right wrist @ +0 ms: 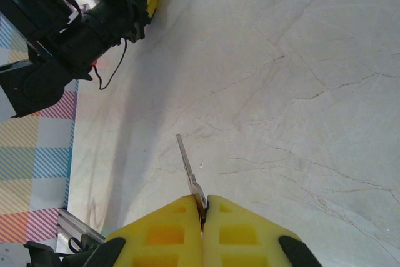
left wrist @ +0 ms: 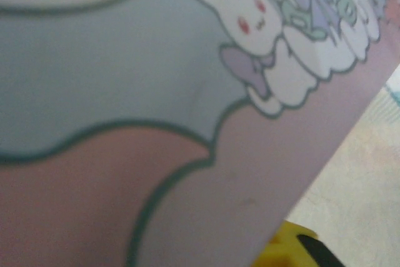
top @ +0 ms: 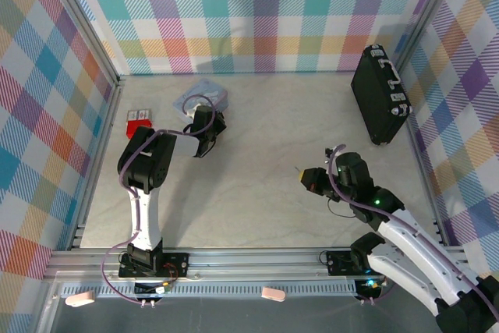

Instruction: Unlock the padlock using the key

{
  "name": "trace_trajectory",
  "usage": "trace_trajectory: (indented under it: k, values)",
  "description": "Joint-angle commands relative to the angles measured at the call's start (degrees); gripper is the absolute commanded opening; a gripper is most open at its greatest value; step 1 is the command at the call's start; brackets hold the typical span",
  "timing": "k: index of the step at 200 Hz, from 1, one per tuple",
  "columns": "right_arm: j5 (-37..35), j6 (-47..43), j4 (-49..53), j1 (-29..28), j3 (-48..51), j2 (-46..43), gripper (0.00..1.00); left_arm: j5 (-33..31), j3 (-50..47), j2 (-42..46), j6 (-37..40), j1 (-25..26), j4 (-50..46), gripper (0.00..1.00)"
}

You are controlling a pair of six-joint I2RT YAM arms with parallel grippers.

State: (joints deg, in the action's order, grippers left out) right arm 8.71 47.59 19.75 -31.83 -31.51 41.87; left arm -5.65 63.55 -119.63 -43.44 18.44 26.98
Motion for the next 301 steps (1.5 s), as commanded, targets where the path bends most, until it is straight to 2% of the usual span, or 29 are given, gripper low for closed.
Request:
trace_trajectory:
  k: [1, 28, 51, 80, 110, 150, 218, 261, 301]
  values:
    - [1.56, 0.13, -3.48, -0.06, 0.1, 1.96, 0.0, 0.89, 1.17, 1.55, 2.87, -0.51, -4.8, 0.13]
    - [2.48, 0.04, -5.96, -0.07, -0.44, 4.74, 0.0, 3.16, 1.63, 2.28, 5.19, -0.48, -5.5, 0.09]
    - [3.56, -0.21, -7.23, -0.11, -0.99, 7.07, 0.0, 2.63, 1.4, 3.26, 7.07, -0.57, -6.32, 0.09]
    - [3.85, -0.4, -8.39, -0.16, -1.31, 8.62, 0.0, 3.41, 1.8, 3.14, 9.51, -0.59, -5.29, 0.24]
    - [4.53, -0.83, -8.62, -0.16, -2.57, 10.43, 0.0, -1.59, 5.0, 2.94, 9.94, -0.68, -10.98, 0.38]
    - [5.31, -0.86, -9.4, -0.21, -3.08, 11.82, 0.0, -3.75, 9.88, -0.48, 9.65, -0.94, -16.0, 0.42]
    - [5.71, -0.4, -9.86, -0.25, -2.77, 11.84, 0.0, -4.19, 16.16, -4.51, 7.88, -1.28, -21.6, 0.41]
    - [5.88, -0.57, -9.73, -0.25, -2.77, 11.91, 0.0, -0.64, 15.43, -6.36, 2.51, -2.59, -17.16, 0.36]
    - [6.06, -0.66, -9.65, -0.23, -2.6, 11.76, 0.0, -0.94, 16.16, -7.67, -0.24, -3.31, -16.15, 0.32]
